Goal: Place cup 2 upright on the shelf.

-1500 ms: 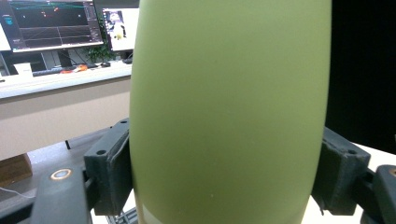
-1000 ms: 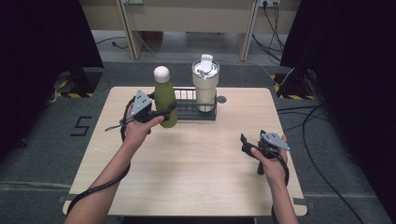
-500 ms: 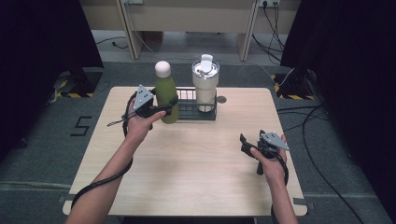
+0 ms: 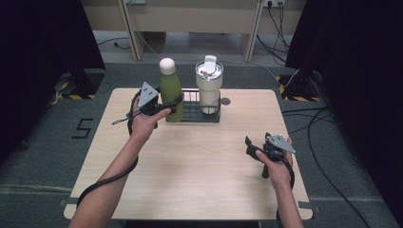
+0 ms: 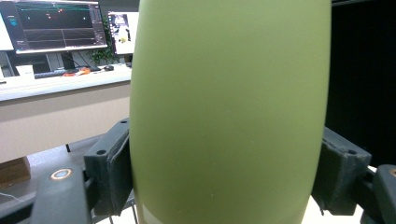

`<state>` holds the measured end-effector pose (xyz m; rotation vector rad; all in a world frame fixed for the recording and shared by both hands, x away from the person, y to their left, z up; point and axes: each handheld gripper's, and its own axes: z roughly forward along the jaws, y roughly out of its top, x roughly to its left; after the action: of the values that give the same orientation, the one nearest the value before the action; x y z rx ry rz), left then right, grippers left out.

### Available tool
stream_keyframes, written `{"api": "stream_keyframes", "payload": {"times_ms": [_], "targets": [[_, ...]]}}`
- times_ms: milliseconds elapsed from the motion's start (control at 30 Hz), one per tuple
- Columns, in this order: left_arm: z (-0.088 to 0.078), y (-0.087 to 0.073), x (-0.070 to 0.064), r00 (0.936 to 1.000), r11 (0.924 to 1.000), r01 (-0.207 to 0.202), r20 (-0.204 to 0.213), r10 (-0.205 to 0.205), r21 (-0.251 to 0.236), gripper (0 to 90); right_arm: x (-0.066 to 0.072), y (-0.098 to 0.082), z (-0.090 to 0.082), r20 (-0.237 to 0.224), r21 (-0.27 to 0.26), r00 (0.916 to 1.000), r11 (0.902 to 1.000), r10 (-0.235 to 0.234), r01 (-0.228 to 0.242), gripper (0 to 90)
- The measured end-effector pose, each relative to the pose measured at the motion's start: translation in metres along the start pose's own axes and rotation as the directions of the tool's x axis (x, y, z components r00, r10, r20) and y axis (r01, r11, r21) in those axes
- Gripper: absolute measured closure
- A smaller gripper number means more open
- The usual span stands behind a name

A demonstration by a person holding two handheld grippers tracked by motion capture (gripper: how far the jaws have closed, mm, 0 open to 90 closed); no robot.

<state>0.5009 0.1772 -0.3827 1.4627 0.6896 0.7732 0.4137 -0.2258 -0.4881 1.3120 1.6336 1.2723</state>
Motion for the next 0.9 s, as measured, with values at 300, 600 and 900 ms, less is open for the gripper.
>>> {"api": "stream_keyframes", "payload": {"times_ms": [300,600,900], "targets": [[0.007,0.002,0.001,1.0000,1.0000,-0.001,-0.005,0.001,0.002,20.8,0.000,0.000,0.000,-0.003,0.000,0.9999,1.0000,0.010,-0.010,14.9],[0.012,0.005,0.003,1.0000,1.0000,0.002,-0.009,-0.002,-0.003,20.9,-0.001,0.000,0.000,-0.003,-0.001,0.9999,1.0000,0.010,-0.010,14.9],[0.017,0.009,0.004,0.9999,1.0000,0.002,-0.015,-0.002,-0.006,20.8,0.000,0.000,0.000,-0.003,0.001,0.9999,1.0000,0.010,-0.010,14.9]]}}
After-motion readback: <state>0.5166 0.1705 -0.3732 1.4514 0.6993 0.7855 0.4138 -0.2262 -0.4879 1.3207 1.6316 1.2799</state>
